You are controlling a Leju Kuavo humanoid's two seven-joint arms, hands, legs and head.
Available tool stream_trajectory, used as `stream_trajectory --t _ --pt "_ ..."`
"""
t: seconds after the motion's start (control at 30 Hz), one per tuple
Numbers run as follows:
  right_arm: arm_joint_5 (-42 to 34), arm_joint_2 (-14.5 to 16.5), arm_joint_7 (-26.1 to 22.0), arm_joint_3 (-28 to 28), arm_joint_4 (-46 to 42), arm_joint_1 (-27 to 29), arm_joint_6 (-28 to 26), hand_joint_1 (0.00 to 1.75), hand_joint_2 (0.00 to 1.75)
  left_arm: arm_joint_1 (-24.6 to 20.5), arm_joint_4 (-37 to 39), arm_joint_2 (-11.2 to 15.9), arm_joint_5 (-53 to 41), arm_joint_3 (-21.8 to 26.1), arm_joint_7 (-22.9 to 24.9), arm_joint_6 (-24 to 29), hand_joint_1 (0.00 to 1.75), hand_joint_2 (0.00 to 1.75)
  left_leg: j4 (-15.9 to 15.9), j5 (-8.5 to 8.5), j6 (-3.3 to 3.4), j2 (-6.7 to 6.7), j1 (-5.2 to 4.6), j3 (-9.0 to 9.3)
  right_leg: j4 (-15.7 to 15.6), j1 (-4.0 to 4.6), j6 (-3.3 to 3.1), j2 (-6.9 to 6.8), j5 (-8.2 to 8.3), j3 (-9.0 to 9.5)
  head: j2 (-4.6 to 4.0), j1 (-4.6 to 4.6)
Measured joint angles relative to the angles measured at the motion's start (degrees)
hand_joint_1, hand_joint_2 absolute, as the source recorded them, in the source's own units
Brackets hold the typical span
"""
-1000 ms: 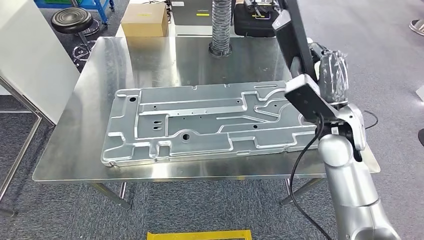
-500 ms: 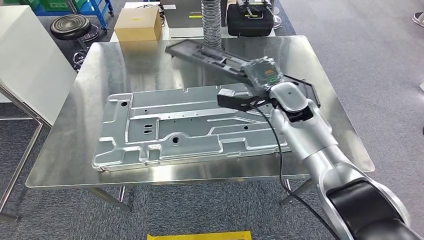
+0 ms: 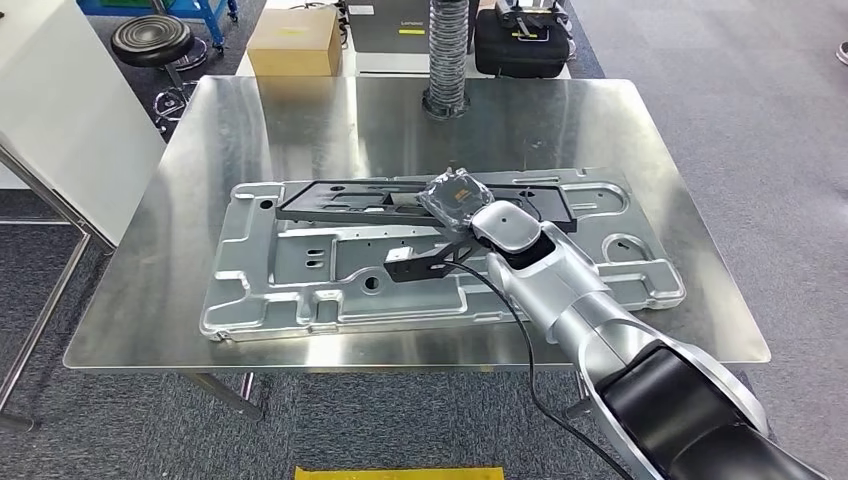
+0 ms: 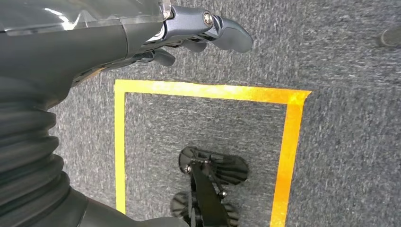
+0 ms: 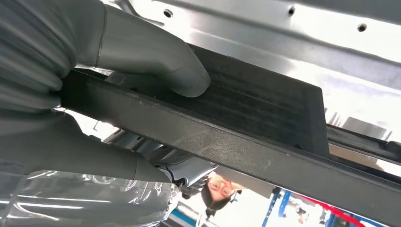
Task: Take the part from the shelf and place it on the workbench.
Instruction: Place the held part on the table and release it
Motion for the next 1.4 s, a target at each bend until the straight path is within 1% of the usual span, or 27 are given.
stream_trajectory --t 0.03,0.07,0.13,0.23,0.27,0.33,0.37,0.4,0.43,0.5,0.57,0.63,0.7,0.73,0.8,0.87,0.9,0.93,0.97,1.03,1.1,1.17,1.23,1.27,1.3,1.37,1.4 --pt "-0.15 0.11 -0.24 0.24 0.26 -0.03 -0.6 1.75 1.75 -0.01 0.0 -0.03 -0.11 0.0 -0.16 0.25 0.0 1.75 0.02 -0.12 -0.19 -0.03 -0.08 0.09 -4.22 0.23 -0.43 -0.03 1.79 1.87 0.0 -0.03" --pt "-0.29 0.24 -0.48 0.43 0.47 -0.03 -1.19 1.75 1.75 -0.03 0.0 -0.06 -0.24 -0.01 -0.26 0.5 0.0 1.75 0.03 -0.2 -0.43 0.0 -0.12 0.12 -6.98 0.46 -0.76 -0.06 2.7 3.08 -0.01 -0.03" --pt "-0.68 0.41 -1.06 0.77 0.92 0.11 -2.54 1.75 1.75 -0.05 0.0 -0.1 -0.44 -0.01 -0.48 0.84 0.0 1.75 -0.05 -0.3 -1.0 0.13 -0.12 0.12 -8.52 0.78 -1.15 -0.05 2.8 3.7 0.0 -0.04" --pt "-2.12 0.44 -2.29 1.03 1.61 0.5 -4.71 1.75 1.75 0.0 -0.01 -0.07 -0.48 0.01 -0.98 1.04 0.0 1.75 1.12 -1.36 -1.85 0.27 -0.05 -0.28 -9.5 0.38 -1.81 -0.02 3.19 4.27 0.0 -0.07" --pt "-2.69 0.46 -2.8 1.07 1.79 0.64 -5.54 1.75 1.75 0.01 -0.01 -0.06 -0.45 0.02 -1.13 1.12 0.0 1.75 3.41 -2.74 -2.07 0.3 -0.03 -1.25 -9.82 0.21 -2.01 -0.04 3.31 4.5 0.0 -0.1" --pt "-4.03 0.47 -4.02 1.12 2.08 1.13 -7.21 1.75 1.75 0.06 0.0 -0.04 -0.47 0.04 -1.4 1.32 0.0 1.75 11.11 -6.43 -2.4 0.32 0.09 -4.78 -9.86 0.25 -2.26 -0.08 3.24 4.64 0.01 -0.11" --pt "-4.83 0.48 -4.7 1.13 2.21 1.55 -8.0 1.75 1.75 0.1 0.0 -0.03 -0.5 0.06 -1.58 1.45 0.0 1.75 14.69 -7.65 -2.55 0.33 0.12 -6.57 -9.79 0.28 -2.31 -0.06 3.16 4.67 0.01 -0.11" --pt "-5.56 0.48 -5.32 1.12 2.3 2.06 -8.71 1.75 1.75 0.15 0.0 -0.01 -0.55 0.07 -1.78 1.55 0.0 1.75 16.53 -7.82 -2.66 0.33 0.15 -7.6 -9.7 0.3 -2.32 -0.04 3.05 4.7 0.01 -0.11" --pt "-6.15 0.48 -5.83 1.1 2.34 2.56 -9.32 1.75 1.75 0.19 0.0 -0.01 -0.59 0.08 -1.95 1.61 0.0 1.75 16.05 -6.85 -2.72 0.34 0.17 -7.51 -9.53 0.27 -2.26 0.01 2.9 4.75 0.01 -0.11" --pt "-6.8 0.49 -6.37 1.06 2.36 3.22 -10.1 1.75 1.75 0.18 0.0 -0.01 -0.65 0.08 -2.18 1.66 0.0 1.75 8.98 -2.85 -2.75 0.36 0.28 -4.35 -8.88 0.15 -1.92 0.11 2.33 4.84 0.0 -0.12" --pt "-7.17 0.49 -6.54 0.92 2.37 3.42 -10.51 0.87 0.87 0.1 0.0 -0.01 -0.73 0.09 -2.28 1.68 0.0 1.75 2.51 -0.62 -2.4 0.3 0.24 -1.22 -8.04 0.3 -1.4 0.23 1.76 4.64 -0.01 -0.14" --pt "-8.06 0.46 -7.3 0.59 2.32 3.66 -11.04 0.0 0.0 0.12 0.0 -0.01 -0.83 0.11 -2.42 1.84 0.0 1.75 1.2 -0.69 -1.73 0.2 0.05 -0.55 -7.74 0.48 -0.97 0.32 1.64 4.41 0.0 -0.13" --pt "-9.85 0.48 -9.24 0.14 1.9 4.22 -11.87 0.0 0.0 0.17 0.0 -0.02 -1.05 0.15 -2.81 2.34 0.0 1.75 1.08 -0.55 -1.03 0.2 0.14 -0.54 -7.52 0.42 -0.52 0.33 1.4 4.35 0.0 -0.12" --pt "-10.79 0.5 -10.28 -0.03 1.57 4.56 -12.22 0.0 0.0 0.13 0.0 -0.03 -1.22 0.18 -3.03 2.61 0.0 1.75 0.97 -0.49 -0.69 0.23 0.22 -0.49 -6.55 0.37 -0.21 0.31 0.68 3.96 0.0 -0.03" --pt "-12.13 0.57 -11.78 -0.16 0.87 5.31 -12.57 0.0 0.0 0.0 0.0 -0.04 -1.51 0.35 -3.31 2.96 0.0 1.75 0.85 -0.43 -0.23 0.28 0.36 -0.41 -1.08 0.16 0.41 0.26 -2.41 1.53 0.0 0.12" --pt "-12.62 0.61 -12.34 -0.16 0.43 6.21 -12.66 0.0 0.0 -0.03 0.0 -0.03 -1.62 0.59 -3.38 3.05 0.0 1.75 0.86 -0.46 -0.07 0.29 0.34 -0.41 6.8 -0.02 0.75 0.23 -5.63 -2.28 0.01 0.18" --pt "-12.7 0.61 -12.43 -0.16 0.28 6.66 -12.68 0.0 0.0 0.0 0.0 -0.03 -1.63 0.71 -3.39 3.07 0.0 1.75 0.87 -0.47 -0.05 0.27 0.33 -0.38 8.98 -0.06 0.76 0.22 -5.98 -3.43 0.01 0.19" --pt "-12.73 0.62 -12.49 -0.16 0.16 7.01 -12.68 0.0 0.0 0.03 0.0 -0.03 -1.65 0.81 -3.4 3.08 0.0 1.75 0.87 -0.48 -0.05 0.24 0.31 -0.34 9.04 -0.06 0.65 0.22 -5.3 -3.57 0.01 0.2" --pt "-12.78 0.63 -12.51 -0.17 0.01 7.2 -12.68 0.0 0.0 0.04 0.0 -0.03 -1.68 0.89 -3.4 3.1 0.0 1.75 0.87 -0.49 -0.05 0.21 0.27 -0.28 6.91 -0.04 0.43 0.22 -3.73 -2.64 0.01 0.2" --pt "-13.34 0.69 -12.88 -0.19 -0.49 7.2 -12.43 0.0 0.0 0.02 0.0 -0.15 -1.8 0.96 -3.39 3.21 0.0 1.75 0.84 -0.5 -0.08 0.19 0.16 -0.13 -1.53 0.3 -0.53 0.22 0.15 1.41 0.0 0.17" --pt "-14.37 0.87 -13.55 -0.19 -1.05 7.18 -11.69 0.0 0.0 -0.03 0.0 -0.36 -1.98 1.01 -3.36 3.43 0.0 1.75 0.77 -0.45 -0.46 0.23 0.12 -0.12 -7.37 0.81 -1.36 0.08 2.05 4.13 0.0 0.1" --pt "-15.49 1.09 -14.03 -0.16 -1.41 7.41 -10.87 0.0 0.0 -0.04 0.0 -0.48 -2.15 1.06 -3.28 3.6 0.0 1.75 0.52 -0.29 -1.12 0.3 0.2 -0.1 -8.18 1.09 -1.61 -0.02 2.15 4.35 0.01 0.13" --pt "-16.72 1.22 -14.35 -0.13 -1.85 7.74 -10.49 0.0 0.0 -0.05 0.0 -0.49 -2.31 1.08 -3.25 3.69 0.0 1.75 0.62 -0.57 -1.74 0.35 0.13 -0.12 -9.1 0.68 -1.87 -0.04 2.63 4.77 0.0 0.18" --pt "-17.32 1.3 -14.49 -0.11 -2.05 7.85 -10.45 0.0 0.0 -0.06 0.0 -0.5 -2.42 1.09 -3.26 3.72 0.0 1.75 1.75 -1.41 -1.97 0.35 0.07 -0.53 -9.66 0.46 -2.05 -0.09 2.93 5.06 0.0 0.13" --pt "-17.77 1.39 -14.61 -0.09 -2.19 7.98 -10.48 0.0 0.0 -0.06 0.0 -0.5 -2.48 1.1 -3.26 3.73 0.0 1.75 4.17 -2.91 -2.15 0.34 0.05 -1.52 -10.14 0.26 -2.19 -0.14 3.18 5.3 0.0 0.07" --pt "-18.37 1.5 -14.73 -0.03 -2.26 8.47 -10.57 0.0 0.0 0.0 0.0 -0.46 -2.6 1.14 -3.27 3.76 0.0 1.75 11.78 -6.74 -2.45 0.34 0.13 -4.78 -10.25 0.38 -2.39 -0.21 3.24 5.36 0.01 -0.02" --pt "-18.51 1.51 -14.76 0.0 -2.26 8.85 -10.61 0.0 0.0 0.05 0.0 -0.44 -2.61 1.16 -3.27 3.78 0.0 1.31 15.04 -7.98 -2.6 0.34 0.16 -6.24 -10.2 0.43 -2.42 -0.21 3.23 5.32 0.01 -0.03"
